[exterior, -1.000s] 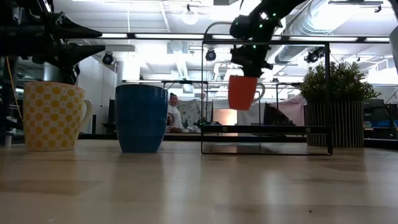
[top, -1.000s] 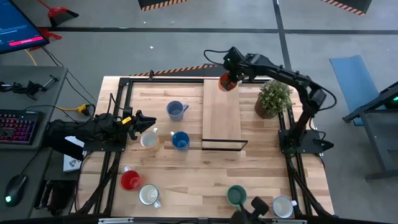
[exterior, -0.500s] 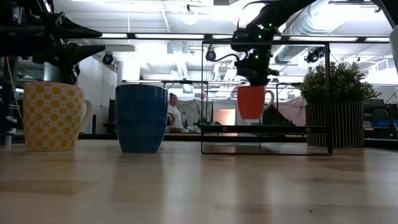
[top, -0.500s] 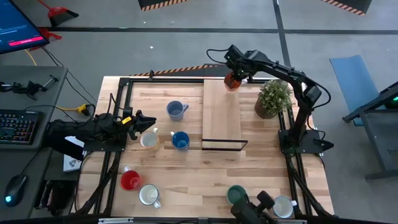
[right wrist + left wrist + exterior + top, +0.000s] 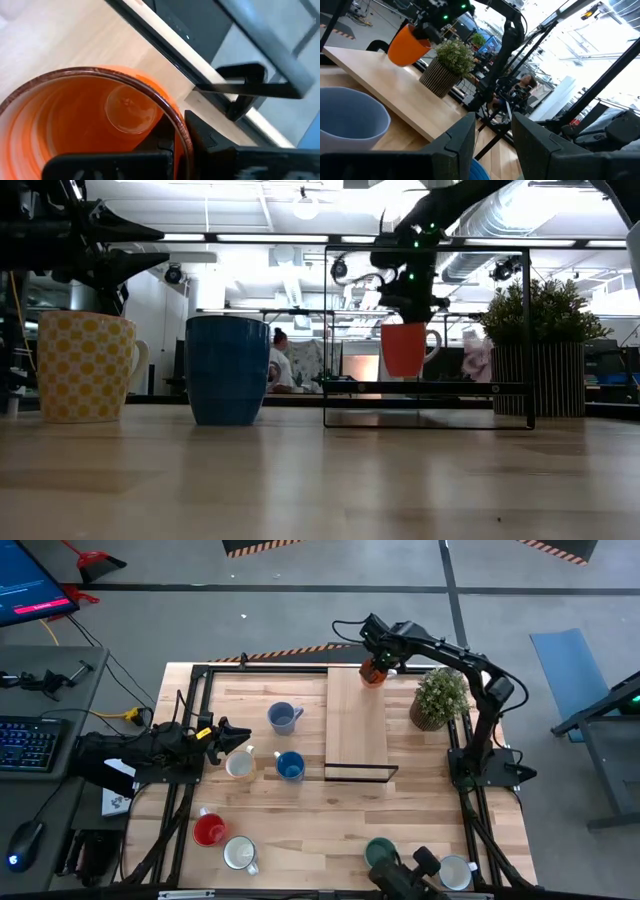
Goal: Place coffee mugs
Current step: Put the orange mug on the shelf
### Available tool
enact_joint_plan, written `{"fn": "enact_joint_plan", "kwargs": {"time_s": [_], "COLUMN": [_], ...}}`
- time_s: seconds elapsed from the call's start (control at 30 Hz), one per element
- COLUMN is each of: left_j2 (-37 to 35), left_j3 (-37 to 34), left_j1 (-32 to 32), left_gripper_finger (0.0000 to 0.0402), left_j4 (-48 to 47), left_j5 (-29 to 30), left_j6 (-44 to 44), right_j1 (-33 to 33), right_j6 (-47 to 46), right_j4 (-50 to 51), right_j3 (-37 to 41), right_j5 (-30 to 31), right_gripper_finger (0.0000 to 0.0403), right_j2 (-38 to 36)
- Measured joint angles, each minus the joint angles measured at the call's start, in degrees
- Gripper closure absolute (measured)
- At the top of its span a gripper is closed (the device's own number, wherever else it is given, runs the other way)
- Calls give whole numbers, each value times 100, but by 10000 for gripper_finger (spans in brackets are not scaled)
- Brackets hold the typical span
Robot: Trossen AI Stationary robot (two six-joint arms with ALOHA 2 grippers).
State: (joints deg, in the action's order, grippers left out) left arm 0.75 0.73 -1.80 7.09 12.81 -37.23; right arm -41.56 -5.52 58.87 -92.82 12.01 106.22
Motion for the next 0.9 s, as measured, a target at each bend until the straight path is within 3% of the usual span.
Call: {"fn": "enact_joint_plan", "kwargs": {"time_s": [0.9], "left_j2": [1], "left_j3": [0], "left_j1": [1], "left_gripper_finger": [284], "left_j4": [3], "left_j5": [1], "left_j6": [-4], "right_j1": [-47], "right_j6": [-77], "right_j4": [-232], "right_j3": [372], "right_j5": [-149], "right_gripper_finger": [403], "right_j2": [42]}}
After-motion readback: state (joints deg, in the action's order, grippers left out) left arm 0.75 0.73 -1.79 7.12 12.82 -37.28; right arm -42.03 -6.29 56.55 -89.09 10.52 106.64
